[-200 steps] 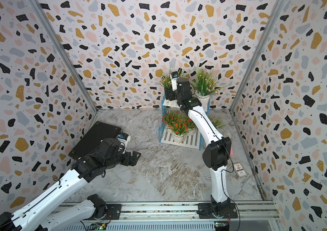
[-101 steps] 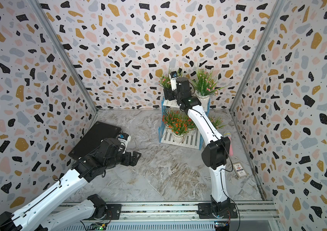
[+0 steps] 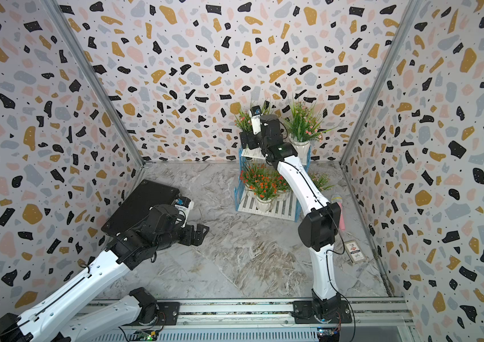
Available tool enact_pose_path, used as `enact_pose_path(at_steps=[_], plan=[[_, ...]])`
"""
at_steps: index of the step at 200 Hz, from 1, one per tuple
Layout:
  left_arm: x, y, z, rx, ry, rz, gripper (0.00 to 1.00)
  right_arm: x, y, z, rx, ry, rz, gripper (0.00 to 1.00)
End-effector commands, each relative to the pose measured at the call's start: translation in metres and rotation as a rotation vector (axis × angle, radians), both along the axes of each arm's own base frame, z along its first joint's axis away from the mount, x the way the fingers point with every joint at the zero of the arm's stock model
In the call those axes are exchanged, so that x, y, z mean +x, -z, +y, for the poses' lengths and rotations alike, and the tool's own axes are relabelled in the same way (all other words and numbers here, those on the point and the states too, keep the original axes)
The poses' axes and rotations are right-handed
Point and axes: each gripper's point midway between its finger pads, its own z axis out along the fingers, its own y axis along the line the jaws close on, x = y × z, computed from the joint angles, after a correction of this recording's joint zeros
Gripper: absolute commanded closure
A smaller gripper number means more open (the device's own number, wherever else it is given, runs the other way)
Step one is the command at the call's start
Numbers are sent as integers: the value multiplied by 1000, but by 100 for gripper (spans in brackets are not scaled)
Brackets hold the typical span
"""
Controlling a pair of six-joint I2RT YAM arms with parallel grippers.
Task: Place the baby's breath potted plants on the rack by color
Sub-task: Place the baby's breath potted plant on the rack, then adjust the baby's breath potted plant at the rack.
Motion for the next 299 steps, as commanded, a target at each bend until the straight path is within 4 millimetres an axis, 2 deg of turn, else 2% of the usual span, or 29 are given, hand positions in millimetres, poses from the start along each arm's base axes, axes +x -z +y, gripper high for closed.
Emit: enact_pose_path(at_steps=[1, 76, 121, 145, 191, 222, 251, 277, 299], plan=[[7, -10, -4, -37, -8, -33, 1, -26, -60, -6, 34, -22, -112, 0], [7, -10, -5, -43, -3, -30, 1, -34, -64, -10, 38, -25, -135, 0], [6, -9, -5, -44, -3, -27, 1, -46, -69, -11, 61, -47, -141, 0], [6, -9, -5, -44, -3, -28, 1, -61, -74, -15, 72, -62, -138, 0], [8, -7, -7, -44, -1, -23, 1, -105, -86, -36, 103, -63, -155, 0], [9, -4, -8, -40, 2, -16, 1, -116, -81, -46, 76, -40, -132, 0], [9, -5, -8, -41, -1, -19, 1, -143, -74, -68, 77, 6, -113, 0], [8, -2, -9, -43, 3, -11, 1, -166, -49, -100, 39, 115, -50, 0], [9, -1, -13, -57, 13, 0, 1, -175, -26, -132, 46, 216, -20, 0]])
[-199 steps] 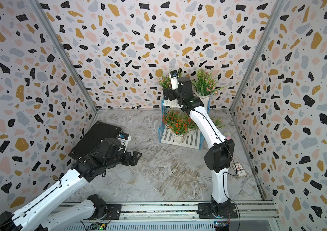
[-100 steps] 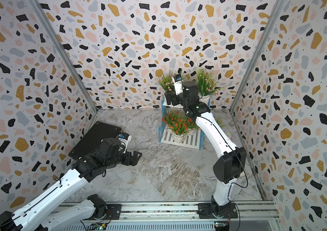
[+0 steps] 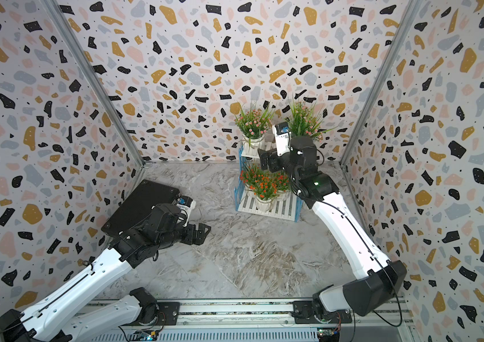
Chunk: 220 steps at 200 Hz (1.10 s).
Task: Place the baby's breath potted plants on the rack by color
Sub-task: Adjust the baby's breath potted plant at the rack.
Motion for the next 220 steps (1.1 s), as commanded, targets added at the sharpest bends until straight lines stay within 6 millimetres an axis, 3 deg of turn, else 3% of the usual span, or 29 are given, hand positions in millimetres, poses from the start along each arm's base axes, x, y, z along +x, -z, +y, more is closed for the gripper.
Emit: enact_pose_path(at_steps=[1, 32, 69, 103, 132, 220], plan=[[5, -3, -7, -42, 2, -8, 1, -12, 10, -38, 18, 140, 22, 0], [4, -3, -10, -64, 9, -7, 1, 2, 26, -64, 15, 202, 3, 0], [3, -6, -10, -82, 9, -18, 1, 33, 21, -81, 24, 210, -113, 0], [2, -13, -8, -75, 9, -43, 1, 60, 25, -103, 101, 208, -109, 0], [2, -14, -9, -80, 15, -46, 1, 76, 28, -103, 101, 165, -92, 0], [3, -15, -11, -84, 20, -45, 1, 90, 13, -94, 81, 90, -110, 0]])
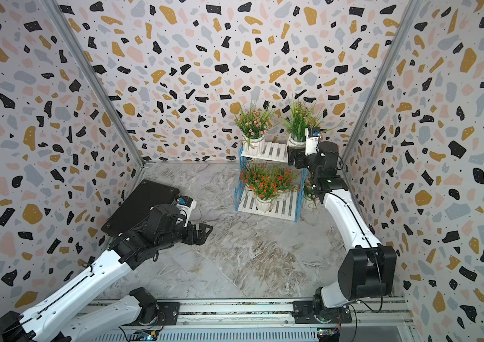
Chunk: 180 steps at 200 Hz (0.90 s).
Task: Place the baby's breath potted plants on the rack by color
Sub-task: Adjust the baby's breath potted plant at the rack.
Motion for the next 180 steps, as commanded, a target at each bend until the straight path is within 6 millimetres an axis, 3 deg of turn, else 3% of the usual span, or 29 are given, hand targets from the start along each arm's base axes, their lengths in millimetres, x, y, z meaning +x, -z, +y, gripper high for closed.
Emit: enact_pose_path(at_steps=[1, 89, 180], plan=[[5, -11, -4, -27, 2, -38, 1, 2, -29, 2, -7, -24, -65, 0], [3, -14, 2, -17, -9, -44, 1, 32, -40, 5, -40, -43, -67, 0], [1, -18, 4, -8, -13, -48, 1, 48, -26, 5, -61, -40, -28, 0]])
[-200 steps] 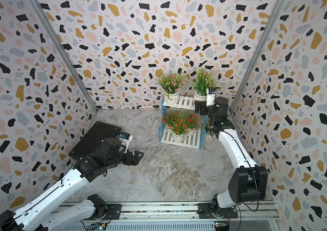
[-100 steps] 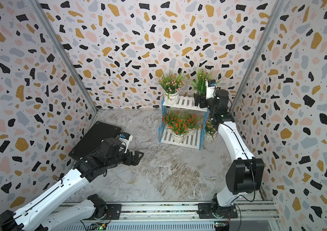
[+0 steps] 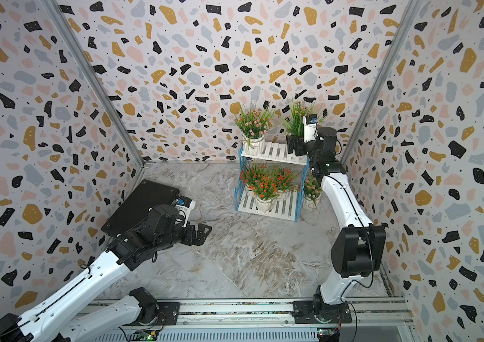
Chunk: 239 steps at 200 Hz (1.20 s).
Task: Place the baby's breath potted plants on the rack by color
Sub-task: Adjust the baby's breath potted plant at the rack.
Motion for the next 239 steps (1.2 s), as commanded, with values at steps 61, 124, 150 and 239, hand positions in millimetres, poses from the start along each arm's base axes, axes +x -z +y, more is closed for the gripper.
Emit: enact_pose_path(at_steps=[61, 124, 150, 239], plan=[[4, -18, 1, -13, -9, -49, 1, 5, -16, -6, -10, 26, -28, 8], [4, -17, 0, -16, -6, -45, 1, -2, -33, -6, 4, 21, -70, 25], [4, -17, 1, -19, -9, -47, 1, -7, -42, -3, 21, 8, -85, 29], [5, -15, -1, -24, -9, -42, 1, -25, -69, 18, 65, -80, -117, 33]])
